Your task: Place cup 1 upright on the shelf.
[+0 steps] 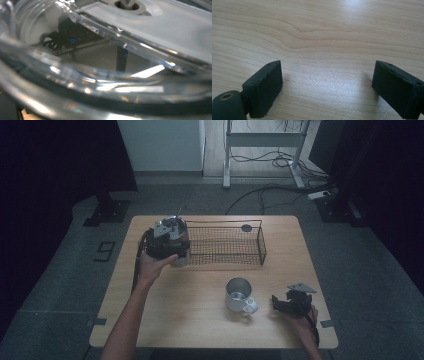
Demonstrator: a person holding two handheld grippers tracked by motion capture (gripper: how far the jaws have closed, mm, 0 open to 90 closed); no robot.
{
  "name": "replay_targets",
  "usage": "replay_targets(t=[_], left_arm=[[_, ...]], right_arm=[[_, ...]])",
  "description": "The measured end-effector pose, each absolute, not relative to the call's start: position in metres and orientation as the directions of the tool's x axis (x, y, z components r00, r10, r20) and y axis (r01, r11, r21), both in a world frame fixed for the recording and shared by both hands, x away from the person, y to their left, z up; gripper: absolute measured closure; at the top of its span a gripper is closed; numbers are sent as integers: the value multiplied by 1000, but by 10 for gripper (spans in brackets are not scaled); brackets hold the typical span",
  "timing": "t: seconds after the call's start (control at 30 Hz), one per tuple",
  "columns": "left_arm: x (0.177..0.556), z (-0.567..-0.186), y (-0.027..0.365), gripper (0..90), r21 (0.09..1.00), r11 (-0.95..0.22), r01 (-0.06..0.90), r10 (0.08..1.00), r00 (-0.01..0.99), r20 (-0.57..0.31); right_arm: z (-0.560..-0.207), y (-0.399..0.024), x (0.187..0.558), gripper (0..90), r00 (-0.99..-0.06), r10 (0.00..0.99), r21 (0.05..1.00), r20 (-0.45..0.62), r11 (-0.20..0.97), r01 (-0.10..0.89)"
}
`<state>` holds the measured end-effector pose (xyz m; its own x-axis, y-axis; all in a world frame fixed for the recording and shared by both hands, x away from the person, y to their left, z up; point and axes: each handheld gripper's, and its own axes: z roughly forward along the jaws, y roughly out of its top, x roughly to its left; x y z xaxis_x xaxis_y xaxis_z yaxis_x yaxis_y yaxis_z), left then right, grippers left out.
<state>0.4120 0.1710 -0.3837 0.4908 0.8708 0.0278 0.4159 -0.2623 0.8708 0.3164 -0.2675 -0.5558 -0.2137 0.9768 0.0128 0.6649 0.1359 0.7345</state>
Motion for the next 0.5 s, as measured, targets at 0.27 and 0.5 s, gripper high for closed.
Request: replay_targets(t=[0.27,0.5], left_arm=[[416,-382,167,40,870,-264,416,870,492,29],[418,-379,163,40,869,-269,416,866,500,28]], right_arm=[[-556,-268,316,92,-214,977,735,13,136,665],[-556,-268,316,91,-214,977,735,13,136,665]])
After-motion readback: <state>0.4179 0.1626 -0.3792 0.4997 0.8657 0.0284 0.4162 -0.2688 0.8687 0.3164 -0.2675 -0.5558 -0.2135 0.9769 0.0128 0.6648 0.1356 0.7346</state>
